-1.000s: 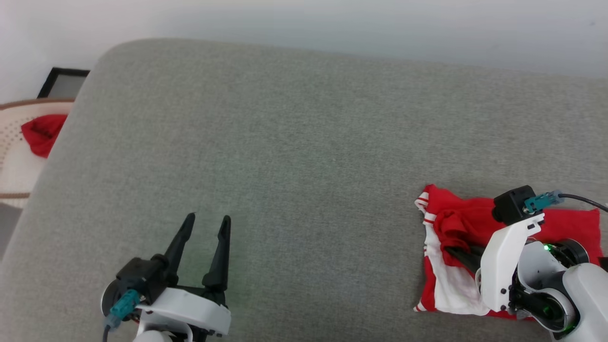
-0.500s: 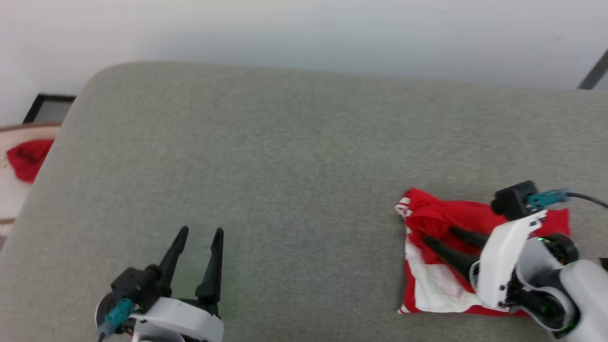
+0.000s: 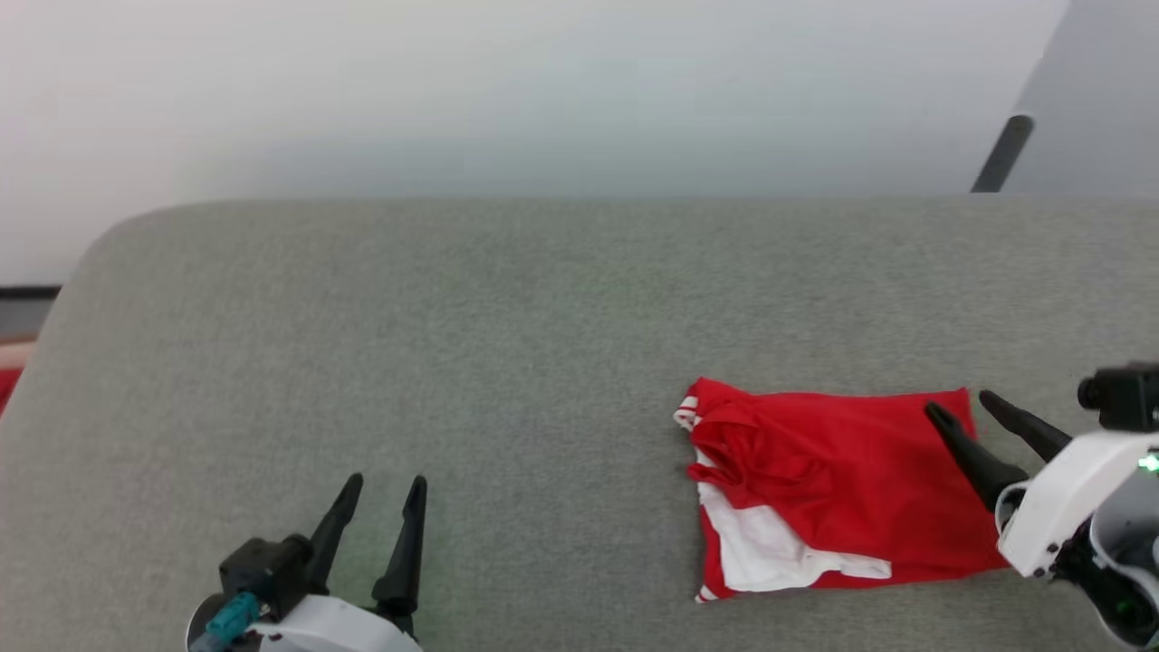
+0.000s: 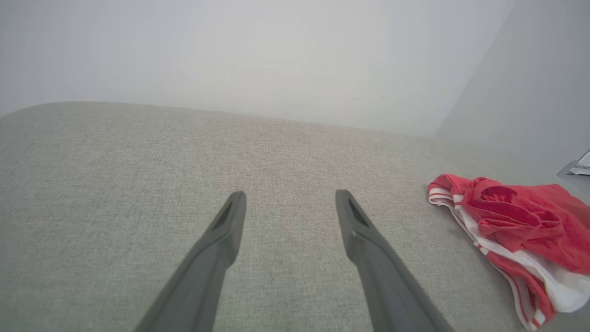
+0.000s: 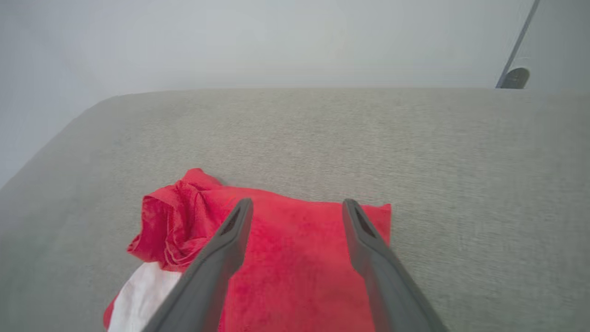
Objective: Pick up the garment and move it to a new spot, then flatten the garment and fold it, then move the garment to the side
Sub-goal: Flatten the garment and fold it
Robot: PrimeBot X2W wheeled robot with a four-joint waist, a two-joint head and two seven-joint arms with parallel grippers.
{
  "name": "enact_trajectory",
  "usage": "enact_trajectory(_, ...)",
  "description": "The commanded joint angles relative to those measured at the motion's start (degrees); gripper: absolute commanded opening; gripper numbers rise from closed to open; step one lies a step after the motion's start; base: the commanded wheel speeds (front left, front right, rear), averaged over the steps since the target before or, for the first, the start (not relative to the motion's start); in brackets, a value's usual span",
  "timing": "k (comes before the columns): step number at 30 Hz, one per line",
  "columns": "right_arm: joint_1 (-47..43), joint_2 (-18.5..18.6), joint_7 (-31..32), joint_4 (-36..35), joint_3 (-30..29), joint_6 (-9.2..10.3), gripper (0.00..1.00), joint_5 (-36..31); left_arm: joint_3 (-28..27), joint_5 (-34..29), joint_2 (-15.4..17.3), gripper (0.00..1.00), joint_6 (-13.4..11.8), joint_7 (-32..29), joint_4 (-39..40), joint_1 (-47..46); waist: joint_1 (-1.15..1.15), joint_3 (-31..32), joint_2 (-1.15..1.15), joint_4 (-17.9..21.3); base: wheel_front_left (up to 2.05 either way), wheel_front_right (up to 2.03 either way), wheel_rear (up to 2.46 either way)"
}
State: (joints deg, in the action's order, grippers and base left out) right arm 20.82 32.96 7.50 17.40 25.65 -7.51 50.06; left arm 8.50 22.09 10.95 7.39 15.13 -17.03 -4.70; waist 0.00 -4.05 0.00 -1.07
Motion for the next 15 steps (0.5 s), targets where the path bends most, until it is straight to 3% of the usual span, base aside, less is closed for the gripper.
enact_trajectory(1, -0.7, -1.0, -2.3, 1.1, -0.1, 0.03, 1.00, -1.2, -0.3, 0.4, 0.2, 1.00, 0.1, 0.0, -0.2, 0.5, 0.00, 1.5, 0.00, 1.5, 0.00, 0.00, 0.00)
enact_trajectory(6, -2.7, -4.2, -10.6, 5.9, -2.1, 0.03, 1.00, -4.9, -0.8, 0.5, 0.5, 1.00, 0.1, 0.0, -1.2, 1.4, 0.00, 3.1, 0.00, 2.5, 0.00, 0.00, 0.00)
enact_trajectory(15, -7.9, -7.0, -17.9, 6.4, -6.8, 0.03, 1.00, -10.2, -1.5, -0.2, 1.2, 1.00, 0.1, 0.0, -0.5, 3.1, 0.00, 5.3, 0.00, 2.6, 0.00, 0.00, 0.00)
